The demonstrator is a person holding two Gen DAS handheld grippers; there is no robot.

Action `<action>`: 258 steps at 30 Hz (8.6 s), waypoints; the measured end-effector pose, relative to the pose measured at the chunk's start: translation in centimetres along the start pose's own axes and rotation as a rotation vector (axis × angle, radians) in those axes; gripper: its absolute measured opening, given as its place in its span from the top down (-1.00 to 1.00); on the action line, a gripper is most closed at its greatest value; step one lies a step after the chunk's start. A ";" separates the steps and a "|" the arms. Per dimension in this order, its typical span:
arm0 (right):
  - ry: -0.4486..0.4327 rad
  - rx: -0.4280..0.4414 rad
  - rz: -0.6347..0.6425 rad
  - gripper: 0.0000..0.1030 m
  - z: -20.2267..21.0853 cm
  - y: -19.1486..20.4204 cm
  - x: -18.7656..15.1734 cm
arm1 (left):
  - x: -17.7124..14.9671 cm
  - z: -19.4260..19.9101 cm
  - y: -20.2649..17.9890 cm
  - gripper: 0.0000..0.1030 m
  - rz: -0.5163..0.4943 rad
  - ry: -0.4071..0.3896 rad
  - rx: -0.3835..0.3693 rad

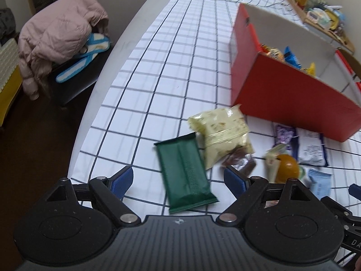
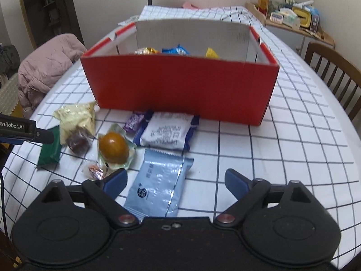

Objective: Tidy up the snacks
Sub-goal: 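Grasp the green bar with the left tool while the right tool grasps the light blue packet, then lift both held snacks and carry them over the red box, then open both tools to drop the green bar and blue packet into the box, then withdraw both tools and move them toward the remaining snacks, then grasp the brown candy with the left tool while the right tool grasps the white-and-blue packet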

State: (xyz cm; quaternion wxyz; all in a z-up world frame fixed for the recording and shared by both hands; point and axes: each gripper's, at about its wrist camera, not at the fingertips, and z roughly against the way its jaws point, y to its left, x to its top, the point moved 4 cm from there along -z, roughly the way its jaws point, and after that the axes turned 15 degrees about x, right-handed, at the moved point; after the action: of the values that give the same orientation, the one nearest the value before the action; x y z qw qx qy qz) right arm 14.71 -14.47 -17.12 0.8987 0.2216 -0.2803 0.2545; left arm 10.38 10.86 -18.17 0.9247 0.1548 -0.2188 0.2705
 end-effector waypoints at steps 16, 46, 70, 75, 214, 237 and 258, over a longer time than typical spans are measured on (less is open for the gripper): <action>0.065 -0.017 0.000 -0.59 -2.7 0.4 0.3 | 0.3 -2.9 -0.6 -0.70 0.012 0.033 0.045; 0.033 -0.036 0.004 0.09 0.0 0.8 -0.2 | -1.0 -0.6 1.3 0.12 0.001 0.013 0.010; -0.116 0.007 0.061 0.09 7.1 1.8 6.2 | 3.4 9.9 -1.6 0.12 -0.047 -0.174 -0.124; -0.148 0.003 0.067 0.09 7.8 1.4 8.4 | 5.4 11.6 -3.1 0.12 -0.078 -0.219 -0.147; -0.150 0.157 0.152 -0.99 6.7 2.7 7.3 | 4.9 9.8 -3.4 -0.69 -0.093 -0.196 -0.208; -0.018 0.049 0.018 -0.81 -2.6 -2.0 4.7 | 0.5 1.5 -5.3 -0.68 -0.149 -0.087 -0.078; 0.035 -0.022 -0.016 -0.78 -8.2 -0.7 5.0 | 0.3 -0.2 -6.9 -0.07 -0.206 -0.055 -0.103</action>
State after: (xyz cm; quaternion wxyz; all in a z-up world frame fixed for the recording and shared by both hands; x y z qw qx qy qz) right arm 21.90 -8.93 -20.29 0.9078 0.2096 -0.2654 0.2479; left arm 14.56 5.55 -19.37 0.9479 0.1362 -0.2408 0.1579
